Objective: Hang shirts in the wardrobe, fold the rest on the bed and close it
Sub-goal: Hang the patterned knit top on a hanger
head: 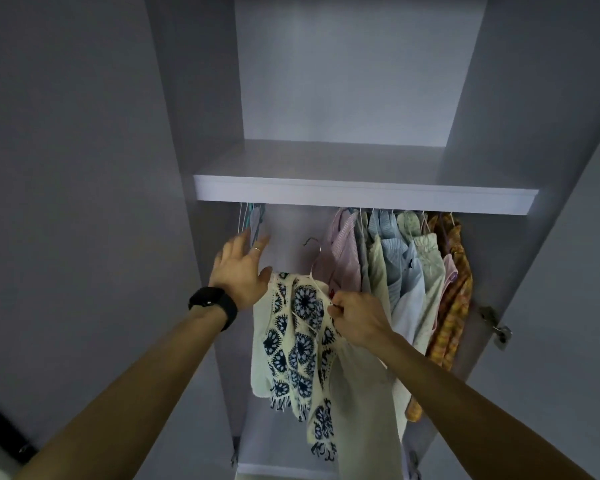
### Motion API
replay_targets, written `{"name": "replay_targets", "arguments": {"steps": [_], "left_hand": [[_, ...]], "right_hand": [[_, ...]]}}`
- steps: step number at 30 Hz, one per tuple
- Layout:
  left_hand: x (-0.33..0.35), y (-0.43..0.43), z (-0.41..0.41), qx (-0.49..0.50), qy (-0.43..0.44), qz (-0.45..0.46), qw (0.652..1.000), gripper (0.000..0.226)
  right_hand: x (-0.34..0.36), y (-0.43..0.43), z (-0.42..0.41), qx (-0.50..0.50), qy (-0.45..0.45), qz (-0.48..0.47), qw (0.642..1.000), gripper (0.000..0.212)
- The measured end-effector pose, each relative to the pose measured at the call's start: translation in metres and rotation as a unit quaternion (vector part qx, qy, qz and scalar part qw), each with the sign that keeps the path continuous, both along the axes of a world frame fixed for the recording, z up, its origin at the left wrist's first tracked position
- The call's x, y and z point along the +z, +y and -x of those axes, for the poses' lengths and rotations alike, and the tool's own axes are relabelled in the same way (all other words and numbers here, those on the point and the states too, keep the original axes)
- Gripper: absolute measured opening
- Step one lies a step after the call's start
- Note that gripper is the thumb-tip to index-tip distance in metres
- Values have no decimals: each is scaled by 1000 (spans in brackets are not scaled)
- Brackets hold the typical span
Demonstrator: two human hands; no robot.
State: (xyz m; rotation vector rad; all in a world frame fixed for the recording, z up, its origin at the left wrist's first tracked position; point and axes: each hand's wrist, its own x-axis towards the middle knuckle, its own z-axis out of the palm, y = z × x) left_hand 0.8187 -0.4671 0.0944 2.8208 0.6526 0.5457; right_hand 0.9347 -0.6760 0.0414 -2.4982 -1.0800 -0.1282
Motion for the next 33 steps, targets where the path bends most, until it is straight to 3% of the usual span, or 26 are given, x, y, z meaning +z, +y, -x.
{"name": "replay_targets", "arguments": {"steps": [5,10,13,18,21,23,29,33], "left_hand": [[28,36,-42,15,-64,-137,988,77],[20,66,-101,7,-57,-198,979,71],[-10,77,-131,6,-52,-192,980,65],[-47,88,-161,-6,-170,-171,970,62],[-60,100,-169,-1,-205,-207,957,61],[-63,104,-173,-3,-227,-217,949,61],[-73,114,-187,5,-283,-249,926,62],[-75,116,-198,14,-306,-258,916,64]], "right_hand": [[3,34,-38,-35,12,6,999,22],[-9,67,-83,-50,14,4,999,17],[-27,85,-109,-59,14,-13,998,18],[-65,111,-143,-85,-3,-61,995,19],[-78,127,-161,-102,-28,-85,991,23],[-76,135,-176,-117,-33,-102,987,14],[-43,158,-221,-165,-73,-129,975,22],[-26,180,-245,-190,-63,-141,970,15]]}}
